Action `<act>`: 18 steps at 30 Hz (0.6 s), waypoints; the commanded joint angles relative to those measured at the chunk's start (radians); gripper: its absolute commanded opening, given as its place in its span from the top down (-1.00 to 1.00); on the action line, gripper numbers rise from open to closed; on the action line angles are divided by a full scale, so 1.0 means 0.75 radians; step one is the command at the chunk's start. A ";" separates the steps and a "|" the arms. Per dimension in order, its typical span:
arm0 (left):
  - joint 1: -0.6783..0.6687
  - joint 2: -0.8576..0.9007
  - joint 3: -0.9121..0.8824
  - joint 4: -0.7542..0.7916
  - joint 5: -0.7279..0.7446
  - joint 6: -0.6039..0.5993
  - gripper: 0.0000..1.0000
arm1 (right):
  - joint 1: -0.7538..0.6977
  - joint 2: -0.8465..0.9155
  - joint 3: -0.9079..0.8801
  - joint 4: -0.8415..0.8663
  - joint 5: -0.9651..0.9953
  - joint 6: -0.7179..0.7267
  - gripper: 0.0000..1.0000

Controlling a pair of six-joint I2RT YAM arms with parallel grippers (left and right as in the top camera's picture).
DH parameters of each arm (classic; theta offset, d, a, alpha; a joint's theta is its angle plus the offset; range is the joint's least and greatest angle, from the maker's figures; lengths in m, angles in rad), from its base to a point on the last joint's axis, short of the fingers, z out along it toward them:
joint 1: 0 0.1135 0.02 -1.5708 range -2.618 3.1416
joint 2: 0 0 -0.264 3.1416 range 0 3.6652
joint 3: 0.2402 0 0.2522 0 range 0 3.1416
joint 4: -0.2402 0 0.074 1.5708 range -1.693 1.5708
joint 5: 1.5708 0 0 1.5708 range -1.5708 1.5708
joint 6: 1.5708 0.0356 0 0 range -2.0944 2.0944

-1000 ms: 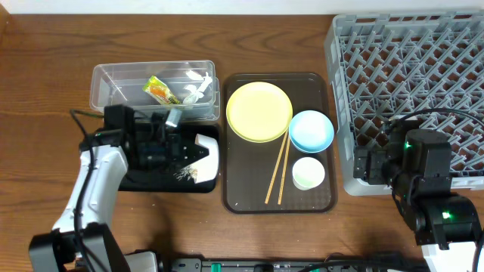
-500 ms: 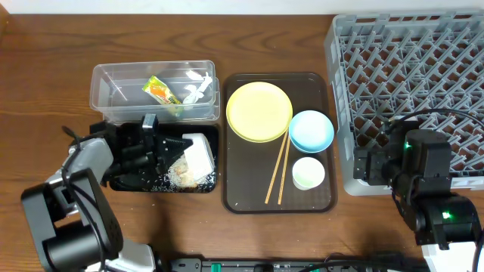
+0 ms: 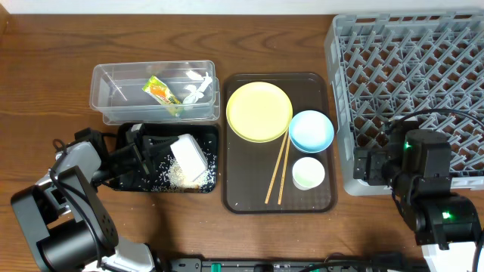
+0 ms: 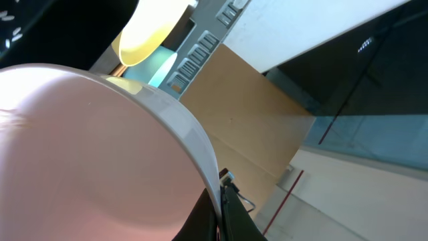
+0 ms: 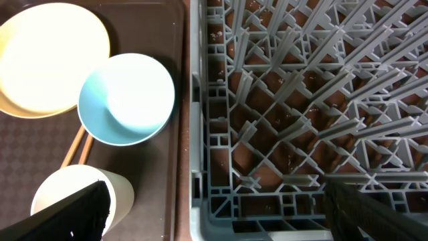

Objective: Sort waste into correct bins and load items into the dishwasher rack
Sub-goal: 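Tip the pink bowl over the black tray to pour out the rice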

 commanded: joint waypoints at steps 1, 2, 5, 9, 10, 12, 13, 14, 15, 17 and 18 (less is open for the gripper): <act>0.006 0.007 -0.005 -0.004 0.036 -0.056 0.88 | -0.003 -0.004 0.029 -0.005 0.009 0.017 -0.99; 0.006 0.007 -0.005 -0.004 0.036 -0.056 0.88 | -0.003 -0.004 0.029 -0.005 0.009 0.017 -0.98; 0.006 0.007 -0.005 -0.004 0.036 -0.057 0.88 | -0.003 -0.004 0.028 -0.005 0.009 0.017 -0.98; 0.006 0.007 -0.005 -0.006 0.036 -0.113 0.87 | -0.003 -0.004 0.028 -0.005 0.009 0.017 -0.99; 0.006 0.007 -0.005 -0.005 0.035 -0.117 0.88 | -0.003 -0.004 0.028 -0.005 0.009 0.017 -0.99; 0.006 0.007 -0.005 -0.004 0.035 -0.115 0.88 | -0.003 -0.004 0.029 -0.005 0.009 0.017 -0.99; 0.006 0.007 -0.004 -0.004 0.036 -0.109 0.88 | -0.003 -0.004 0.028 -0.005 0.009 0.017 -0.98; 0.006 0.006 -0.001 -0.003 0.035 -0.071 0.88 | -0.003 -0.004 0.028 -0.005 0.009 0.017 -0.99; 0.006 0.005 0.003 -0.003 0.036 -0.039 0.88 | -0.003 -0.004 0.028 -0.005 0.009 0.017 -0.98; 0.006 -0.013 0.012 -0.004 0.036 0.075 0.88 | -0.003 -0.004 0.028 -0.005 0.009 0.017 -0.98; 0.004 -0.037 0.013 -0.004 0.036 0.138 0.88 | -0.003 -0.004 0.028 -0.005 0.010 0.017 -0.98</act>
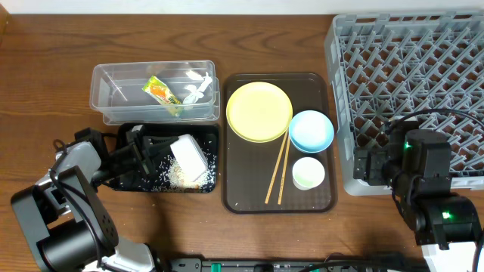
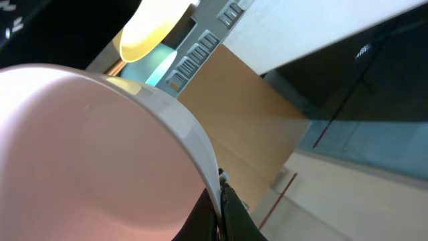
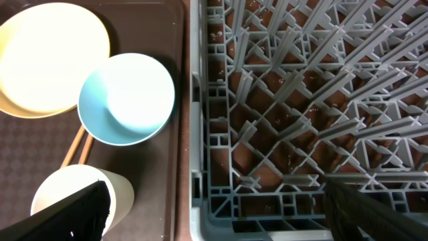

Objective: Sort waste into correct bins and load items into the dishwasher rack
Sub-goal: 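Tip the pink bowl over the black tray to pour out the rice, then place the empty pink bowl onto the yellow plate with the left gripper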

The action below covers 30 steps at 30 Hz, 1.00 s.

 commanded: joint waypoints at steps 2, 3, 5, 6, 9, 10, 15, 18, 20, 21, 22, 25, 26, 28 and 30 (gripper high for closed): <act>-0.006 -0.087 0.017 0.000 0.035 0.290 0.88 | -0.003 -0.004 0.029 -0.003 0.010 0.017 -0.99; -0.013 -0.112 0.021 0.001 0.032 0.333 0.88 | -0.003 -0.004 0.028 -0.003 0.010 0.017 -0.99; -0.050 -0.188 0.038 0.005 -0.036 0.369 0.88 | -0.003 -0.004 0.028 0.001 0.010 0.017 -0.99; -0.072 -0.226 0.049 0.022 -0.119 0.389 0.88 | -0.003 -0.004 0.028 0.003 0.010 0.017 -0.98; -0.153 -0.346 0.058 0.114 -0.504 0.389 0.88 | -0.003 -0.004 0.028 0.006 0.010 0.017 -0.98; -0.181 -0.378 0.058 0.141 -0.590 0.306 0.88 | -0.003 -0.004 0.028 0.006 0.010 0.017 -0.99; -0.330 -0.482 0.059 0.303 -0.650 0.166 0.88 | -0.003 -0.004 0.028 0.003 0.010 0.017 -0.99; -0.461 -0.533 0.068 0.350 -0.819 0.166 0.88 | -0.003 -0.004 0.029 0.007 0.010 0.017 -0.98; -0.570 -0.555 0.082 0.362 -0.992 0.166 0.88 | -0.003 -0.004 0.029 0.006 0.010 0.017 -0.99; -0.633 -0.560 0.089 0.382 -1.073 0.167 0.88 | -0.003 -0.004 0.028 0.006 0.010 0.017 -0.99; -0.689 -0.562 0.094 0.410 -1.134 0.167 0.88 | -0.003 -0.004 0.028 0.006 0.010 0.017 -0.99; -0.870 -0.559 0.097 0.562 -1.323 0.197 0.88 | -0.003 -0.004 0.029 0.006 0.010 0.017 -0.99; -0.936 -0.557 0.097 0.627 -1.410 0.213 0.88 | -0.003 -0.004 0.028 0.006 0.010 0.017 -0.99; -1.049 -0.548 0.097 0.739 -1.563 0.247 0.87 | -0.003 -0.004 0.028 0.006 0.010 0.017 -0.98; -1.157 -0.532 0.097 0.853 -1.717 0.293 0.88 | -0.003 -0.004 0.028 0.006 0.010 0.017 -0.98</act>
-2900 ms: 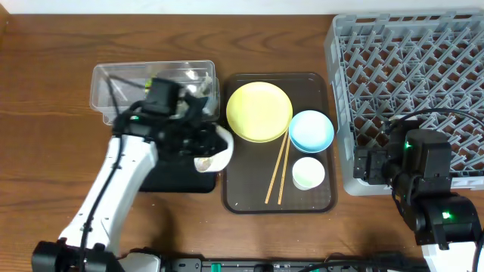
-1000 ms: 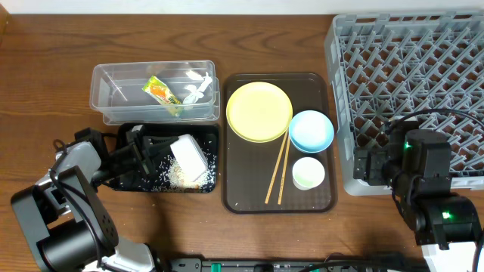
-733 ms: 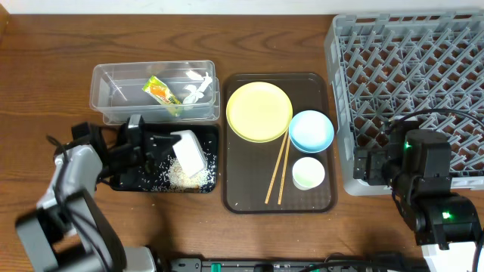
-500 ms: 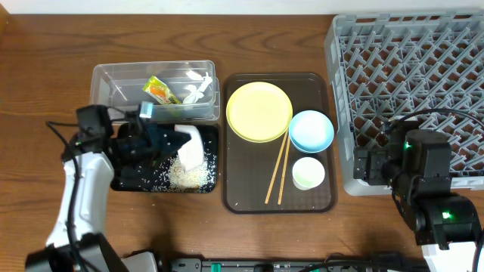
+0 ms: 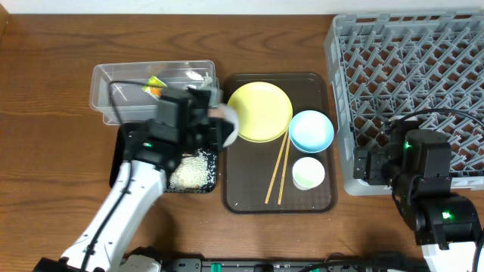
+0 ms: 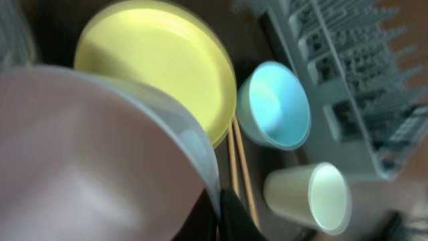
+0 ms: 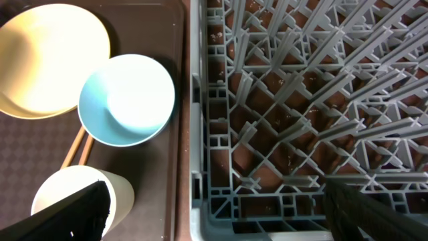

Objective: Sort waste into correct bins and load items into the dishwasher rack
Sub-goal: 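Place the empty pink bowl onto the yellow plate with the left gripper, then grasp the cream cup with the left gripper and lift it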

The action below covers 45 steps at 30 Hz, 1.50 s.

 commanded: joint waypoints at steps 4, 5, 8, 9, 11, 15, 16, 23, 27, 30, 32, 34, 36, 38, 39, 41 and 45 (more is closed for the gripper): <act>-0.252 0.097 0.039 0.263 -0.570 0.142 0.88 | -0.003 -0.004 0.028 0.003 0.010 0.017 -0.99; -0.275 0.135 0.039 0.320 -0.596 0.153 0.88 | -0.003 -0.004 0.029 0.003 0.010 0.016 -0.98; -0.307 0.256 0.039 0.462 -0.599 0.165 0.88 | -0.003 -0.004 0.028 0.003 0.010 0.017 -0.99; -0.312 0.304 0.039 0.503 -0.599 0.164 0.88 | -0.003 -0.004 0.029 0.003 0.010 0.017 -0.99; -0.317 0.386 0.039 0.566 -0.599 0.139 0.88 | -0.003 -0.004 0.028 0.001 0.009 0.017 -0.99; -0.321 0.508 0.039 0.655 -0.597 0.098 0.87 | -0.003 -0.004 0.028 -0.002 0.009 0.017 -0.98; -0.321 0.524 0.039 0.659 -0.593 0.099 0.88 | -0.003 -0.004 0.028 -0.002 0.009 0.017 -0.99; -0.347 0.536 0.039 0.634 -0.583 0.100 0.57 | -0.003 -0.004 0.028 -0.002 0.009 0.017 -0.98; -0.366 0.481 0.040 0.599 -0.582 0.099 0.24 | -0.003 -0.004 0.028 -0.002 0.009 0.017 -0.98; -0.371 0.373 0.043 0.480 -0.535 0.099 0.10 | -0.003 -0.004 0.029 -0.002 0.010 0.016 -0.99; -0.372 0.294 0.043 0.398 -0.468 0.081 0.00 | -0.003 -0.004 0.029 -0.002 0.010 0.016 -0.98; -0.372 0.206 0.042 0.300 -0.384 0.000 -0.14 | -0.003 -0.004 0.028 -0.001 0.009 0.016 -0.98; -0.372 0.142 0.042 0.211 -0.298 -0.075 -0.26 | -0.003 -0.004 0.029 -0.002 0.009 0.017 -0.99; -0.372 0.104 0.042 0.140 -0.221 -0.174 -0.33 | -0.003 -0.004 0.028 -0.002 0.009 0.017 -0.98; -0.373 0.097 0.042 0.114 -0.190 -0.234 -0.36 | -0.003 -0.004 0.028 -0.002 0.009 0.017 -0.99; -0.374 0.102 0.041 0.072 -0.144 -0.347 -0.37 | -0.003 -0.004 0.028 -0.002 0.009 0.017 -0.98; -0.414 0.159 0.030 0.062 -0.143 -0.365 -0.37 | -0.003 -0.004 0.028 -0.002 0.009 0.017 -0.99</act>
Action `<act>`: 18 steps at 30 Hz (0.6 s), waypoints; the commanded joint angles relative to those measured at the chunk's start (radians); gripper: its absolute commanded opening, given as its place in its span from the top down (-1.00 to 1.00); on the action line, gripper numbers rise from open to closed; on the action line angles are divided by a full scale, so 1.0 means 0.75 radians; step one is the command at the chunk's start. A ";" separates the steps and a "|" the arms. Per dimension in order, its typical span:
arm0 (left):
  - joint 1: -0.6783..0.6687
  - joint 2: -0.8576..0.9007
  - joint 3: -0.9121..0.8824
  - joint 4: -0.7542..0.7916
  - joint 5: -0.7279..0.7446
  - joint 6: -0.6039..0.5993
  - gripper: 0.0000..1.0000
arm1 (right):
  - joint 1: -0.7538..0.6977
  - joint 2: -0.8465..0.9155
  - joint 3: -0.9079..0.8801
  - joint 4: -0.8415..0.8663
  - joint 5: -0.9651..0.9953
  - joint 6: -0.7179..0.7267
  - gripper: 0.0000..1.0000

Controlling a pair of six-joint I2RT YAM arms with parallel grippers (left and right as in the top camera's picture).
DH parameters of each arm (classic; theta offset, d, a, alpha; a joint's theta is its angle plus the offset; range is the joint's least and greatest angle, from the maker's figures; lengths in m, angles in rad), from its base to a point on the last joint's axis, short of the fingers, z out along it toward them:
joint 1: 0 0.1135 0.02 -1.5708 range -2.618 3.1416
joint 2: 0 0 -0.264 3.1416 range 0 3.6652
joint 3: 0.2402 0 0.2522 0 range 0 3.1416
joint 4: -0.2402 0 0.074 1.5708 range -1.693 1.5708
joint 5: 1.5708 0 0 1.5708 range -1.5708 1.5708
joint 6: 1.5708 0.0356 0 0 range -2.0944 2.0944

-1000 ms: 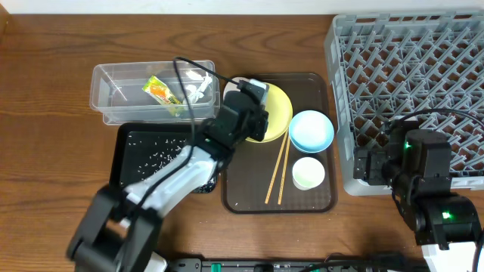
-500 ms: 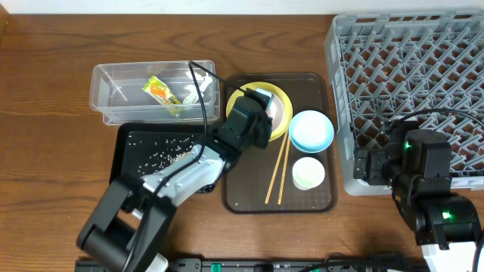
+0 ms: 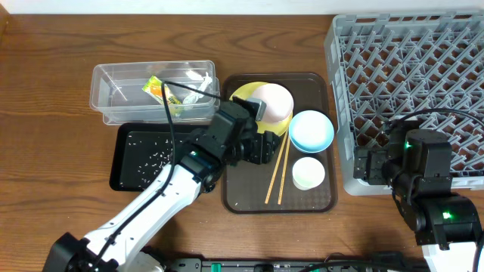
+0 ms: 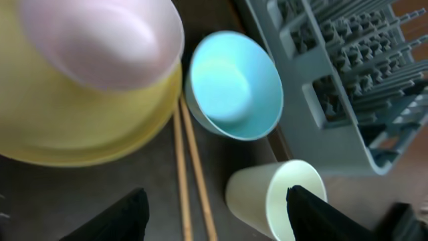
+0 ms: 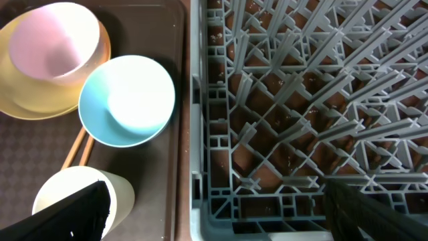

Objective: Sort waste into correct bins and load items into the dishwasher rack
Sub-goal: 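Grasp the cream cup with the left gripper and lift it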

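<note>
A pink bowl [image 3: 271, 102] sits upright on the yellow plate [image 3: 239, 95] at the back of the brown tray [image 3: 242, 190]. My left gripper [image 4: 214, 217] hangs open just in front of the plate, nothing between its fingers, above the chopsticks [image 4: 190, 174] and the pale green cup [image 4: 281, 201]. A blue bowl [image 3: 311, 130] sits right of the plate. My right gripper [image 5: 217, 214] stands open and empty over the left edge of the grey dishwasher rack [image 3: 408, 83].
A black tray [image 3: 144, 155] with scattered rice grains lies left of the brown tray, its right part hidden by my left arm. Behind it stands a clear bin [image 3: 121, 98] holding wrappers. The rack fills the right side.
The pink bowl was in my left gripper between the black tray and the plate. It now rests on the yellow plate, and the gripper is open and a little nearer the front.
My left gripper held the pink bowl tipped over the black tray, rice lying beneath it, and stayed so at the following moment. Then it held the bowl beside the yellow plate. Now the bowl sits on the plate, released. The right arm has not moved.
</note>
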 commanded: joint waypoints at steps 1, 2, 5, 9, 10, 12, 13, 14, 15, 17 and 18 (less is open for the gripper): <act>-0.043 0.063 0.007 -0.006 0.067 -0.098 -0.37 | -0.003 -0.004 0.023 -0.001 0.009 0.017 -0.99; -0.060 0.089 0.007 -0.002 0.067 -0.098 -0.37 | -0.003 -0.004 0.023 -0.001 0.009 0.017 -0.98; -0.111 0.167 0.007 0.015 0.067 -0.097 -0.37 | -0.003 -0.004 0.023 -0.002 0.009 0.017 -0.98; -0.174 0.275 0.007 0.046 0.067 -0.098 -0.36 | -0.003 -0.004 0.023 -0.002 0.009 0.017 -0.99; -0.187 0.299 0.007 0.054 0.067 -0.098 -0.32 | -0.003 -0.004 0.023 -0.002 0.009 0.017 -0.98; -0.214 0.347 0.007 0.060 0.067 -0.098 -0.24 | -0.003 -0.004 0.023 -0.002 0.009 0.017 -0.99; -0.224 0.365 0.007 0.059 0.066 -0.097 -0.17 | -0.003 -0.004 0.024 -0.002 0.009 0.017 -0.99; -0.233 0.383 0.007 0.058 0.066 -0.098 -0.06 | -0.003 -0.004 0.024 -0.002 0.009 0.017 -0.99; -0.237 0.396 0.007 0.058 0.066 -0.097 0.09 | -0.003 -0.004 0.023 -0.002 0.009 0.017 -0.99; -0.237 0.411 0.007 0.058 0.066 -0.097 0.53 | -0.003 -0.004 0.023 -0.002 0.009 0.017 -0.98; -0.234 0.411 0.007 0.058 0.061 -0.097 0.63 | -0.003 -0.004 0.023 -0.004 0.009 0.017 -0.99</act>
